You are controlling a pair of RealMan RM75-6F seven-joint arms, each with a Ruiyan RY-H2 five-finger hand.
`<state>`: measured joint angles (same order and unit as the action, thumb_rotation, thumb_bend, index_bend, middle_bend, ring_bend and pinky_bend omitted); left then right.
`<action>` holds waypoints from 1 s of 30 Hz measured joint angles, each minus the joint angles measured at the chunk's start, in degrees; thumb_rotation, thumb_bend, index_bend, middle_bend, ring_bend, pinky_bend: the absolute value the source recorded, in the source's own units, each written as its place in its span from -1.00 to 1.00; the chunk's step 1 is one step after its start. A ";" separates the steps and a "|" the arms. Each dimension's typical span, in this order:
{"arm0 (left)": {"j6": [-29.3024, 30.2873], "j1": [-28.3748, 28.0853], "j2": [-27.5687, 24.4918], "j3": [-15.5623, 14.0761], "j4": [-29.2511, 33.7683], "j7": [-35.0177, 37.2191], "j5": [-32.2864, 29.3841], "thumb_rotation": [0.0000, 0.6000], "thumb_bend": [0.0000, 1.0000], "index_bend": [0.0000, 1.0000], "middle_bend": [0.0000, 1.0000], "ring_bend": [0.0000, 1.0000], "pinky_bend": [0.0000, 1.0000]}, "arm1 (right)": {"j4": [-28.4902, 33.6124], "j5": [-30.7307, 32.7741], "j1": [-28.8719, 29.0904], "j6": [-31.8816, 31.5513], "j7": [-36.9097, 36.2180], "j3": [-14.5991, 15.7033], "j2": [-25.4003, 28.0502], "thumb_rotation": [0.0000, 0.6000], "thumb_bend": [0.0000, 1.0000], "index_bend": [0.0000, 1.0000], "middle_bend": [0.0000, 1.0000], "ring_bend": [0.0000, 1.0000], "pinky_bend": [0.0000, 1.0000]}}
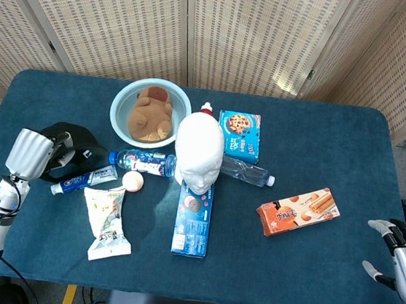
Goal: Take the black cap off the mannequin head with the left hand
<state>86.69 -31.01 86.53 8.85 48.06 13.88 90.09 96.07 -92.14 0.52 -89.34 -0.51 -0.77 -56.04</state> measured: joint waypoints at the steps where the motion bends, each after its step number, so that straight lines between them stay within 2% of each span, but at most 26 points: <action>1: -0.28 0.14 0.43 -0.54 -1.13 0.31 0.13 1.00 -0.24 0.22 1.00 1.00 1.00 | 0.01 0.00 0.01 0.04 0.04 0.01 -0.04 1.00 -0.79 -0.45 -0.45 -0.67 -0.52; 8: -3.08 1.34 3.01 -4.07 -7.46 1.50 0.78 1.00 -0.24 0.22 1.00 1.00 1.00 | 0.05 0.04 -0.03 -0.01 0.18 -0.03 -0.08 1.00 -0.79 -0.45 -0.45 -0.67 -0.52; 12: -5.40 1.96 2.66 -5.01 -7.29 0.94 0.50 1.00 -0.24 0.19 1.00 1.00 1.00 | -0.05 0.08 -0.12 -0.05 0.12 0.00 -0.11 1.00 -0.79 -0.45 -0.45 -0.67 -0.52; 16: -8.07 2.39 1.37 -5.70 -4.42 -2.19 -0.17 1.00 -0.24 0.01 1.00 1.00 1.00 | -0.30 0.20 -0.02 0.24 -0.01 0.01 -0.40 1.00 -0.79 -0.45 -0.45 -0.67 -0.52; 20: -12.31 2.74 -0.97 -6.24 1.38 -7.71 -1.77 1.00 -0.24 -0.21 0.98 1.00 1.00 | -0.55 0.31 0.12 0.52 -0.14 -0.03 -0.59 1.00 -0.79 -0.45 -0.45 -0.67 -0.52; 25: -19.46 3.02 -5.68 -6.28 12.96 -18.99 -6.72 1.00 -0.27 -0.54 0.81 0.92 1.00 | -0.86 0.45 0.22 0.67 -0.43 -0.11 -0.73 1.00 -0.79 -0.45 -0.45 -0.67 -0.52; 30: -25.50 3.21 -11.31 -5.72 26.40 -31.86 -15.56 1.00 -0.53 -0.89 0.62 0.79 1.00 | -1.12 0.73 0.22 0.82 -0.58 -0.14 -0.85 1.00 -0.79 -0.45 -0.45 -0.67 -0.52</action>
<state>61.18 -27.80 75.22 3.13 74.46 -17.99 74.54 94.96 -91.41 0.74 -88.51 -1.08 -0.91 -56.89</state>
